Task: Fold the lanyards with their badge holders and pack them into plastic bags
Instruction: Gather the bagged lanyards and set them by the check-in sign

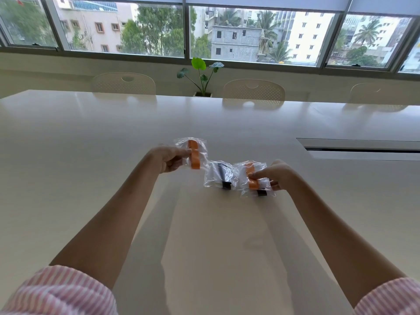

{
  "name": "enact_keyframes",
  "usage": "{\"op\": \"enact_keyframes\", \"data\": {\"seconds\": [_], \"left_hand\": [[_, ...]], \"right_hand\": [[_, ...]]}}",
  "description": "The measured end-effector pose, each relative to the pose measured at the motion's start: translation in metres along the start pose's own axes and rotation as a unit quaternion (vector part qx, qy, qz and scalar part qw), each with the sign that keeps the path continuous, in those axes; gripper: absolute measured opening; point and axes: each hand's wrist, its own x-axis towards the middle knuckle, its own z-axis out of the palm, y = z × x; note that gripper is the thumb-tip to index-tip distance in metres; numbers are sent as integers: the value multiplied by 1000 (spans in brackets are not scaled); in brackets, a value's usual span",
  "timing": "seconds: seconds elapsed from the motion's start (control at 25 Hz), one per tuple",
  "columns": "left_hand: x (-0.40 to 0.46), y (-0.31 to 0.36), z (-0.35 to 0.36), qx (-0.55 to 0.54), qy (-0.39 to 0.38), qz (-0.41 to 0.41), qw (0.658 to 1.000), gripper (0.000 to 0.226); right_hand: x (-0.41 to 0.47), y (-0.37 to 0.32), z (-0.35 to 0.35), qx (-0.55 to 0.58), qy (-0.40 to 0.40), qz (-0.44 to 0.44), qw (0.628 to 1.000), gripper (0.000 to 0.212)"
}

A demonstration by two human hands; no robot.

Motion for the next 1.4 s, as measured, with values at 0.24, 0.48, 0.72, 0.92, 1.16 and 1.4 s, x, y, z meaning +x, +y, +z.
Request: {"op": "enact_keyframes", "data": {"seconds": [0.24, 0.48, 0.72, 0.92, 1.16, 1.4], "left_hand": [[-11, -3, 59, 35, -94, -33, 994, 20], [1, -16, 71, 195, -31, 30, 980, 37], [2, -15, 64, 158, -51, -6, 986, 45], [7, -18, 56, 90, -69, -37, 993, 30], [12, -19, 57, 69, -44, -42, 996, 56], [18, -18, 49, 95, -90, -42, 991, 51]], "right_hand": [[-2, -1, 1, 23, 5, -12, 1000, 42], [0, 5, 5, 95, -4, -24, 995, 38], [-2, -11, -10, 240, -2, -13, 971, 17], [4, -58, -13, 284, 20, -47, 957, 26], [2, -81, 47, 268, -57, -18, 962, 14], [10, -74, 62, 132, -17, -48, 990, 26]]}}
